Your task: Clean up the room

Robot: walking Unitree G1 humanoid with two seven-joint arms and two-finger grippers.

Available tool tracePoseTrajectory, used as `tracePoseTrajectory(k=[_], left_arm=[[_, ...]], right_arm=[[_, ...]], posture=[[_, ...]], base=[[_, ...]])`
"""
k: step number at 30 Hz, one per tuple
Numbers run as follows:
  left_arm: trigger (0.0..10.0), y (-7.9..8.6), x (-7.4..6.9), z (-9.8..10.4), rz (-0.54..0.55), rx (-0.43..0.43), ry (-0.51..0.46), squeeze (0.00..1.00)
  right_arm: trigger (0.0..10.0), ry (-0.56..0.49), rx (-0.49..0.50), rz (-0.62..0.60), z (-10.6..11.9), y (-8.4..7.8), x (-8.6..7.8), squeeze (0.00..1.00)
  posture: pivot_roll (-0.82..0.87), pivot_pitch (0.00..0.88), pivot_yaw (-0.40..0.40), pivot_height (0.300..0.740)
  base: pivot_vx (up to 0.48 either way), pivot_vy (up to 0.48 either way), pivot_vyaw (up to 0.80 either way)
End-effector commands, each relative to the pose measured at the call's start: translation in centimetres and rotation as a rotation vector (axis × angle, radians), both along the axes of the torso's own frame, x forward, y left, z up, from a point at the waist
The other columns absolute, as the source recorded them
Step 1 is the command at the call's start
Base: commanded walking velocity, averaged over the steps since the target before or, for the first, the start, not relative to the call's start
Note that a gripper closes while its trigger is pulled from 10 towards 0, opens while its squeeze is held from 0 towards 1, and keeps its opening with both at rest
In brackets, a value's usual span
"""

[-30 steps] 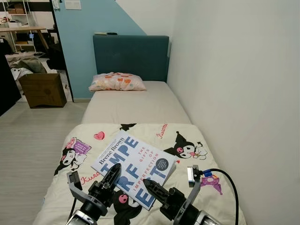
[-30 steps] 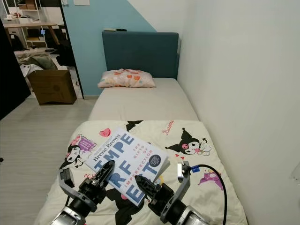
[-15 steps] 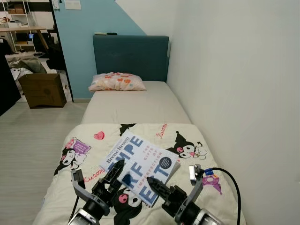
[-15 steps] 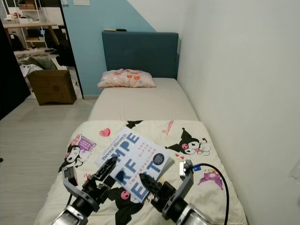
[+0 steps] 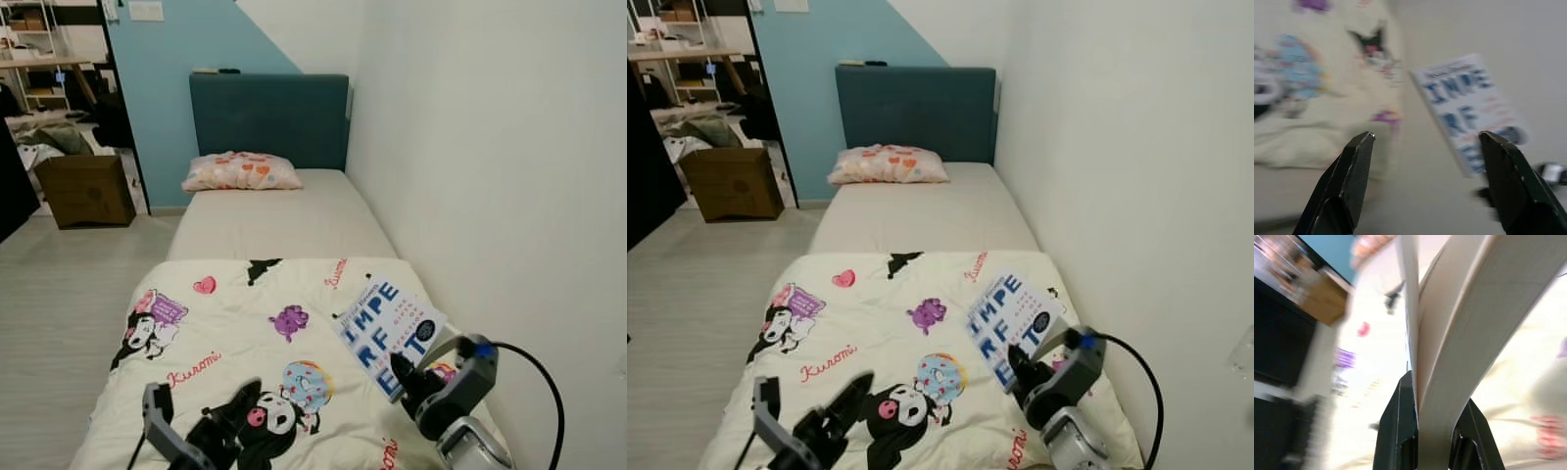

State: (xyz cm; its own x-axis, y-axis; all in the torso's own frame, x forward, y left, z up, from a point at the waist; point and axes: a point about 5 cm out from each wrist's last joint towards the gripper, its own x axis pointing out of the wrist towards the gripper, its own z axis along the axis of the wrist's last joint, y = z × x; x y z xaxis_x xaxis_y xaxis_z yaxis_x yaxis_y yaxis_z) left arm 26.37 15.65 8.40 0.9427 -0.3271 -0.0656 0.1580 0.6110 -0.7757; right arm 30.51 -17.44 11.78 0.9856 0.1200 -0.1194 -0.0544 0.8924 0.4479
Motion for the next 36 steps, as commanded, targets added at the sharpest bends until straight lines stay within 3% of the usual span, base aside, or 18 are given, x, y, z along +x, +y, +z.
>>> tracePoseTrajectory(k=[1, 3, 4, 6, 7, 11, 13, 15, 22, 23, 26, 28, 36], left_arm=[[10.0, 0.9, -0.1, -1.4, 0.065, 0.209, 0.058, 0.0], [10.0, 1.2, 0.2, -2.0, 0.094, 0.411, 0.059, 0.0], [10.0, 1.2, 0.2, -2.0, 0.094, 0.411, 0.059, 0.0], [10.0, 1.0, 0.3, -1.9, 0.098, 0.517, 0.026, 0.0], [10.0, 1.0, 0.3, -1.9, 0.098, 0.517, 0.026, 0.0], [10.0, 0.3, 0.5, -1.3, 0.113, 0.664, -0.029, 0.0], [10.0, 0.3, 0.5, -1.3, 0.113, 0.664, -0.029, 0.0], [10.0, -0.5, 0.4, -1.8, 0.105, 0.759, -0.038, 0.0], [10.0, -1.2, 0.2, -2.4, 0.094, 0.787, -0.023, 0.0], [10.0, -1.4, 0.1, -2.6, 0.085, 0.84, -0.023, 0.0], [10.0, -1.4, 0.1, -2.6, 0.085, 0.84, -0.023, 0.0], [10.0, -1.7, 0.0, -3.2, 0.079, 0.958, -0.031, 0.0], [10.0, -1.7, -0.3, -3.6, 0.071, 1.013, -0.032, 0.0]], right_arm=[[10.0, -0.018, -0.09, -0.004, -0.4, 0.6, -0.3, 0.0], [10.0, -0.032, -0.139, -0.01, -1.1, 1.0, -0.7, 0.0], [10.0, -0.032, -0.139, -0.01, -1.1, 1.0, -0.7, 0.0], [10.0, -0.019, -0.164, -0.022, -2.1, 1.2, -1.1, 0.0], [10.0, -0.019, -0.164, -0.022, -2.1, 1.2, -1.1, 0.0], [10.0, 0.026, -0.135, -0.055, -3.6, 1.6, -2.0, 0.0], [10.0, 0.026, -0.135, -0.055, -3.6, 1.6, -2.0, 0.0], [10.0, 0.051, -0.133, -0.038, -4.5, 2.0, -2.8, 0.0], [10.0, 0.066, -0.224, -0.033, -5.3, 1.6, -3.6, 0.0], [10.0, 0.071, -0.255, -0.034, -5.7, 1.3, -3.9, 0.0], [10.0, 0.071, -0.255, -0.034, -5.7, 1.3, -3.9, 0.0], [10.0, 0.076, -0.31, -0.009, -6.6, 1.3, -4.5, 0.0], [10.0, 0.072, -0.324, 0.02, -6.9, 1.6, -4.6, 0.0]], posture=[[0.01, 0.115, -0.022, 0.74], [0.02, 0.109, -0.021, 0.74], [0.02, 0.109, -0.021, 0.74], [0.01, 0.108, -0.016, 0.74], [0.01, 0.108, -0.016, 0.74], [0.01, 0.101, -0.006, 0.74], [0.01, 0.101, -0.006, 0.74], [0.0, 0.095, -0.009, 0.74], [-0.01, 0.092, -0.015, 0.74], [-0.01, 0.09, -0.016, 0.74], [-0.01, 0.09, -0.016, 0.74], [-0.01, 0.08, -0.028, 0.74], [-0.01, 0.073, -0.039, 0.74]], base=[[0.0, 0.0, 0.0], [0.0, 0.0, 0.0], [0.0, 0.0, 0.0], [0.0, 0.0, 0.0], [0.0, 0.0, 0.0], [0.0, 0.0, 0.0], [0.0, 0.0, 0.0], [0.0, 0.0, 0.0], [0.0, 0.0, 0.0], [0.0, 0.0, 0.0], [0.0, 0.0, 0.0], [0.0, 0.0, 0.0], [0.0, 0.0, 0.0]])
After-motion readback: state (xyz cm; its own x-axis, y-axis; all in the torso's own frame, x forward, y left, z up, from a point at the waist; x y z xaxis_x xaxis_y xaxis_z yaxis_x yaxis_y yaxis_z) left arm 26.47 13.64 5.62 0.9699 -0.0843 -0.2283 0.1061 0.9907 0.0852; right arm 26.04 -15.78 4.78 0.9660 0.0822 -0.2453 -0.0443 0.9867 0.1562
